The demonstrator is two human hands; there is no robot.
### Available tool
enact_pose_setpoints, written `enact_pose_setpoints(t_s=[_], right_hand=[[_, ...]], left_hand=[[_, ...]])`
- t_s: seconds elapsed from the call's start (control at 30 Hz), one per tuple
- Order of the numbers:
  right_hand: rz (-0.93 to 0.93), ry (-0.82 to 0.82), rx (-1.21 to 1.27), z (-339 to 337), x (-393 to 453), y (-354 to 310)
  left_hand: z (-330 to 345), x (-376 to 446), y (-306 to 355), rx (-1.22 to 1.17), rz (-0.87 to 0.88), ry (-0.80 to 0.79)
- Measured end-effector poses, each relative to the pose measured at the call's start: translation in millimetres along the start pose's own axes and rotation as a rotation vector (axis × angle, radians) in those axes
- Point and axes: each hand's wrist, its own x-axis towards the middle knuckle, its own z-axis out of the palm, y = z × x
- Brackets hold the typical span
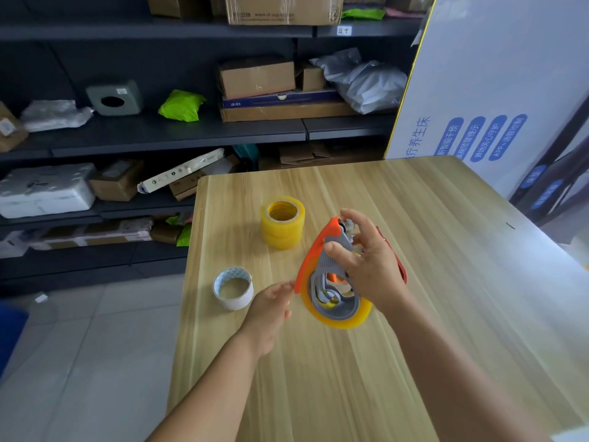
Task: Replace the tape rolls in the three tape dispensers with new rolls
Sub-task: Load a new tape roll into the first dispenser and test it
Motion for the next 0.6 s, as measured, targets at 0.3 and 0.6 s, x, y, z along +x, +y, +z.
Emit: enact_pose_setpoints(t_s=[0.3,0.6], right_hand=[[0.045,0.025,0.036,4,3,-6],[0.107,0.105,-0.013,10,7,-6]], left_hand=[[3,-9,-19,-0.136,0.033,0.009],[7,-15,-42,0.062,0.167,-0.189]])
